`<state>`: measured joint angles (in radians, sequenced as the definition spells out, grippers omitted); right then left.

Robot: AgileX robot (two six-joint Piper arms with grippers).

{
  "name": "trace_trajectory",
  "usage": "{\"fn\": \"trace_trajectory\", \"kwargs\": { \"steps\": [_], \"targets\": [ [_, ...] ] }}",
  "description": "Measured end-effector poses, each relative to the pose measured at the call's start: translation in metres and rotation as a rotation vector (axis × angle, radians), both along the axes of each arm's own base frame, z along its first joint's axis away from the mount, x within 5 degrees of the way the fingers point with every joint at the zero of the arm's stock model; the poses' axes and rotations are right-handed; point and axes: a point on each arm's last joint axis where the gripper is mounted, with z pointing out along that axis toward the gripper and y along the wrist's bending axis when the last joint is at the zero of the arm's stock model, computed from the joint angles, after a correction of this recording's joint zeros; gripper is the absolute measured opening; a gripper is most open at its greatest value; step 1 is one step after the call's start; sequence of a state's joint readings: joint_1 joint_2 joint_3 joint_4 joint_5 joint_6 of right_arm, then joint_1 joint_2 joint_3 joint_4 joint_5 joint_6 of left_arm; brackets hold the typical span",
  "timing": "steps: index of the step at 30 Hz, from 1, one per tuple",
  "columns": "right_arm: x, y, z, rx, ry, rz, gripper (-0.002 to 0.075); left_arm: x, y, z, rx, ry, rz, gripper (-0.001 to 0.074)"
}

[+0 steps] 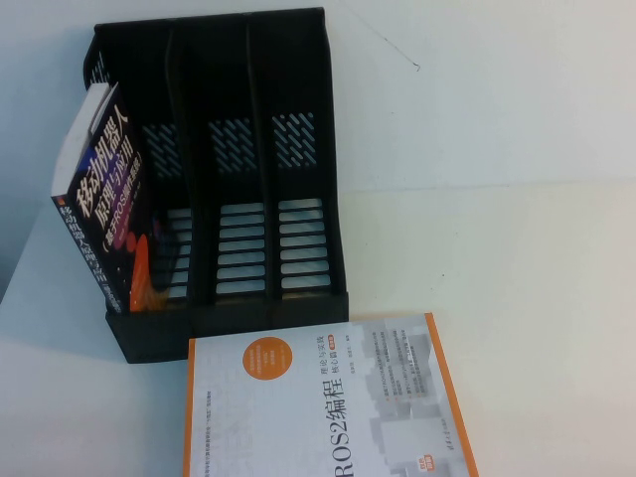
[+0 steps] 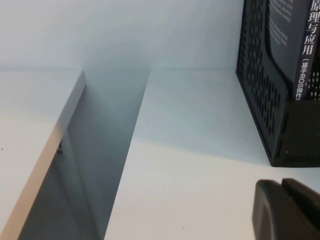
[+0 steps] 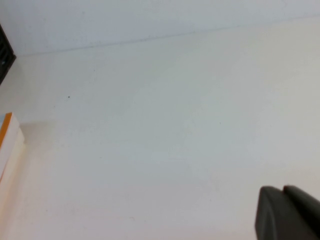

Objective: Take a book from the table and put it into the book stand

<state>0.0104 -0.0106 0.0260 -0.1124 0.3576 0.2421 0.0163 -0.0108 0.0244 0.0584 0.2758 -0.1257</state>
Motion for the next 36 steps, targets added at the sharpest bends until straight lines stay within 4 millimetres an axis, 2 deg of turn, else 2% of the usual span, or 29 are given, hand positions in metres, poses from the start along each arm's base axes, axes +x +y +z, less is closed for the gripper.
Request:
{"fn": "trace_trajectory", "kwargs": {
  "steps": [7, 13, 20, 31, 36],
  "targets": [
    [0.002, 0.001, 0.006, 0.000, -0.069, 0.007, 0.0008, 0.001, 0.000, 0.004, 0.001, -0.045, -0.003, -0.0003],
    [0.006, 0.003, 0.027, 0.019, -0.309, 0.027, 0.0008, 0.003, -0.001, 0.021, 0.005, -0.235, -0.016, -0.0003],
    [0.005, 0.004, 0.043, 0.023, -0.482, 0.045, 0.0008, 0.002, -0.002, 0.030, 0.023, -0.331, -0.024, -0.0003],
    [-0.016, 0.007, 0.089, 0.046, -1.044, 0.085, 0.0008, -0.016, -0.007, 0.077, 0.047, -0.894, -0.069, -0.0003],
    [-0.021, -0.002, 0.095, 0.169, -1.129, 0.017, 0.0008, -0.026, -0.008, 0.087, 0.063, -1.043, -0.080, -0.0003]
  ]
}}
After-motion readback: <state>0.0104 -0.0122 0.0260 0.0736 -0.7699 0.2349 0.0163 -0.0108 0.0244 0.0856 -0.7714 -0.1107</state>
